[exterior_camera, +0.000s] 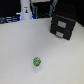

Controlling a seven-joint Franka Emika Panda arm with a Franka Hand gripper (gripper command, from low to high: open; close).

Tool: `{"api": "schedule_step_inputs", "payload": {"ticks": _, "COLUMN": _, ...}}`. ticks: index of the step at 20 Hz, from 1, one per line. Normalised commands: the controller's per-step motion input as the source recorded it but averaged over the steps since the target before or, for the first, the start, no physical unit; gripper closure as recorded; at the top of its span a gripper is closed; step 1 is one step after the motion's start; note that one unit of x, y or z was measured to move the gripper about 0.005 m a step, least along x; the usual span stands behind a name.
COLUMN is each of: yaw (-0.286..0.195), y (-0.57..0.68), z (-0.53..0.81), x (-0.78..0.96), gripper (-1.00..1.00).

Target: Open the kcup holder, insert the kcup into the holder, and close the kcup holder

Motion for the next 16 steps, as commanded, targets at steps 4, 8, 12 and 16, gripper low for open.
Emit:
{"api": "schedule_step_inputs", "payload": {"ticks": 4, "yaw": -0.068, "y": 0.10, "z": 0.05, "x": -0.02, "gripper": -1.00}}
{"api": "schedule_step_inputs", "payload": {"ticks": 8, "yaw": -0.148, "y": 0.40, "z": 0.14, "x": -0.22, "gripper": -1.00}}
{"api": "schedule_step_inputs", "payload": {"ticks": 12, "yaw": -0.174, "y": 0.50, "z": 0.05, "x": -0.28, "gripper": -1.00}}
{"api": "schedule_step_inputs", "payload": {"ticks": 16, "yaw": -0.184, "y": 0.63, "z": 0.01, "x": -0.28, "gripper": -1.00}}
